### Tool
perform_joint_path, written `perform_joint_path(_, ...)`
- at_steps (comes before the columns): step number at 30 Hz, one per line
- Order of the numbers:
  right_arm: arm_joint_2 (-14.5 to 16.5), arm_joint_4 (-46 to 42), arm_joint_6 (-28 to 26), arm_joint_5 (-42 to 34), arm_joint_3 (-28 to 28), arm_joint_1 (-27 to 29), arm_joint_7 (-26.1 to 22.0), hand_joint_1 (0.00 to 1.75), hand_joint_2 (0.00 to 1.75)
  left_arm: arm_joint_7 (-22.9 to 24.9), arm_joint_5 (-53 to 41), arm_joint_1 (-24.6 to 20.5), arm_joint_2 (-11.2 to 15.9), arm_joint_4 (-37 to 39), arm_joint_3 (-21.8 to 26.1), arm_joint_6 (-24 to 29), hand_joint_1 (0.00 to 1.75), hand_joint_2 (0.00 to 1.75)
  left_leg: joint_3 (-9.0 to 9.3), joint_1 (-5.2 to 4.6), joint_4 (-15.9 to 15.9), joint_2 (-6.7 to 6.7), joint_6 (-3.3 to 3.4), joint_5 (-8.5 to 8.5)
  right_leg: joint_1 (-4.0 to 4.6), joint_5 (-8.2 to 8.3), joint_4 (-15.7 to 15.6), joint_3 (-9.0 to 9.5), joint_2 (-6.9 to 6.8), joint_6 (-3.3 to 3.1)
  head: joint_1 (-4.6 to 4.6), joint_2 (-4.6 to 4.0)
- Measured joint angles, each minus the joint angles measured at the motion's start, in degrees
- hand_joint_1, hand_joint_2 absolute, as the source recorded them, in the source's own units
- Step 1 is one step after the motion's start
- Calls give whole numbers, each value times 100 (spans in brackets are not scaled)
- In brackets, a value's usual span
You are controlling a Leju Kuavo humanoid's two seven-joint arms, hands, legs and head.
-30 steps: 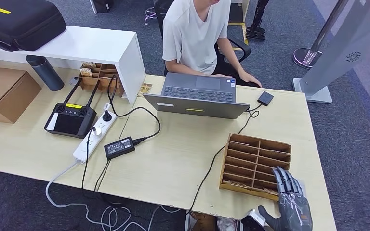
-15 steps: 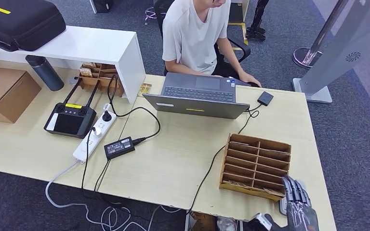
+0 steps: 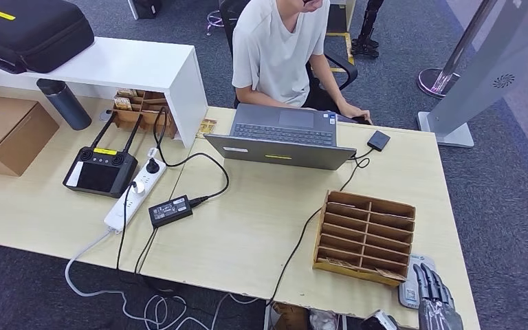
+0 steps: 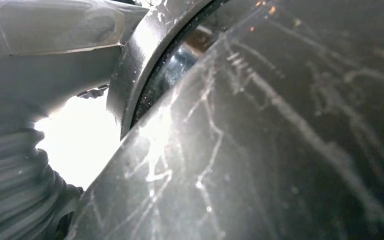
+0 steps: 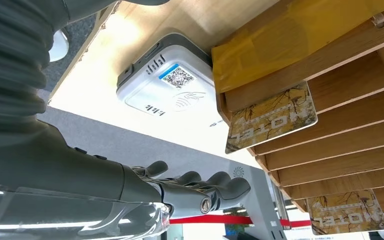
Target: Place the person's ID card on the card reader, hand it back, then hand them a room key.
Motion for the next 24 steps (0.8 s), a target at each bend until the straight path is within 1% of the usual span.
perform_joint_path(5, 0, 0, 5, 49, -16, -35, -56, 0, 175, 0, -29, 2, -2, 1, 31, 0, 0, 175, -1, 0, 0, 1, 0, 0, 0, 0, 0, 0, 0, 0, 0, 0)
perform_joint_path(13, 13, 14, 32, 55, -25, -250, -307, 0, 175, 0, -59, 2, -5, 3, 37, 10, 0, 175, 0, 0, 0, 1, 0, 0, 0, 1, 0, 0, 1, -1, 0, 0)
perform_joint_path(24, 172, 149, 132, -3, -147, -459, -599, 0, 175, 0, -59, -5, -14, 23, 37, 22, 0, 175, 0, 0, 0, 0, 0, 0, 0, 1, 0, 0, 1, -1, -1, 0)
